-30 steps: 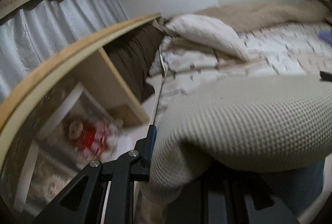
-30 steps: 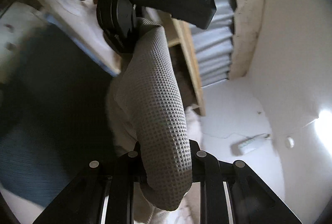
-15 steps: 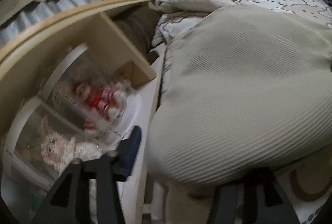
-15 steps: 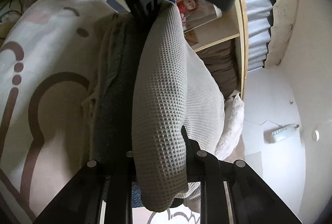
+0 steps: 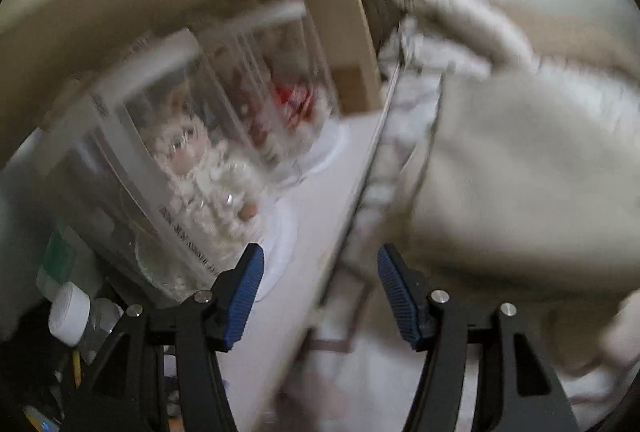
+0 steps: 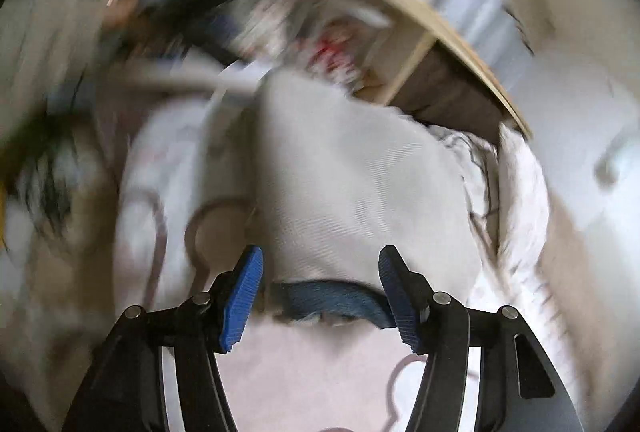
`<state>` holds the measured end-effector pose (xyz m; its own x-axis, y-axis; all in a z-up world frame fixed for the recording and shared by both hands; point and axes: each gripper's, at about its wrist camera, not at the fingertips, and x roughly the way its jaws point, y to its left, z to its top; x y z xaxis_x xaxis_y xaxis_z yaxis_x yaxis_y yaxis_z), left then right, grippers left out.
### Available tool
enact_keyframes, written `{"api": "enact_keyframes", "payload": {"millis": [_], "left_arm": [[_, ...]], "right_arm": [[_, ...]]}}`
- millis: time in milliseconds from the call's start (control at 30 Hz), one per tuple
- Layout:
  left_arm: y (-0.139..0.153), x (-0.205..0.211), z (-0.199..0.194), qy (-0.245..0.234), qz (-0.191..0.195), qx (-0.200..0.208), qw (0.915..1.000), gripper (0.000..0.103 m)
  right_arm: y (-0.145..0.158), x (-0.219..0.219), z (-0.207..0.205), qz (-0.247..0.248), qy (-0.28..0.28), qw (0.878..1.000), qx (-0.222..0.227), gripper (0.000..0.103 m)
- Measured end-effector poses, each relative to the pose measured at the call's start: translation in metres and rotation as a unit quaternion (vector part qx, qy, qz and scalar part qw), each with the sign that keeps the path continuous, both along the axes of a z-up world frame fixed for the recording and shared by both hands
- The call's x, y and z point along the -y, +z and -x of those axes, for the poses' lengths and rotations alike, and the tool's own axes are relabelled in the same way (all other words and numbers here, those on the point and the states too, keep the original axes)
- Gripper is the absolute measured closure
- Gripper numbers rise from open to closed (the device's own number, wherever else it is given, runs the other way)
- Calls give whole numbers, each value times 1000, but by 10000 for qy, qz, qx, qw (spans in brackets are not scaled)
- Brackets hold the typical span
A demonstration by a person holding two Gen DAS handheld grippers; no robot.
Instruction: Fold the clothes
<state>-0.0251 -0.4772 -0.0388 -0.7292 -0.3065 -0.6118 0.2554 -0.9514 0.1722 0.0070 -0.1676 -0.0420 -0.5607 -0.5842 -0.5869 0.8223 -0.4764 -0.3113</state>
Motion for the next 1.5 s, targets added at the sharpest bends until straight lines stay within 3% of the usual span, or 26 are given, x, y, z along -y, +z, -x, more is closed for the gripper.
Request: {"api": "enact_keyframes", "payload": {"millis": [100,167,267,367,567,700,833,933,967,1033,1067,1100,1167,1300,1500], "left_arm": [[38,-19,9,-221,-785,-456,9956,32],[56,-35,28,-351,-1245,-562,9900,30],[64,-61,76,-596,-2081,-347,9757,30],[55,-90,133,-843,-2464,41,9655,30],[2,-131,220,-417,-2060,1131,9711,32],[-9,-136,243,-109,-1588,1313,9785,30],[7,-131,233,105,-1719,945,9805,30],[27,-144,208,59,-1398,470,9890,29],[33,-150,198,32,-1253,350,9915,25],[43,-163,169,57,-1021,10,9948,4],[47,-169,154,138,-911,-167,9956,1],[48,-175,141,268,-795,-268,9961,0],[48,-186,119,513,-564,-340,9965,0],[47,-208,69,860,-678,-461,9929,0],[48,-244,14,906,-875,-528,9906,0]], "right_arm": [[12,-12,51,839,-515,9910,905,43],[12,-7,81,1242,-695,9806,1346,43],[-4,2,108,1442,-889,9680,1853,43],[-23,2,117,1471,-1052,9584,2209,43],[-40,-3,119,1486,-1007,9550,2361,42],[-49,-19,119,1459,-978,9537,2442,41],[-48,-41,112,1434,-958,9529,2493,41],[-45,-58,104,1407,-942,9529,2516,41],[-43,-65,102,1458,-975,9520,2508,41],[-32,-81,98,1727,-1325,9481,2319,41],[-26,-90,96,1891,-1616,9443,2155,38],[-21,-96,95,1996,-1783,9409,2076,22],[-9,-105,93,2123,-2060,9353,1942,3],[13,-115,90,1994,-2280,9358,1805,1],[39,-142,74,2051,-2188,9405,1597,0]]}}
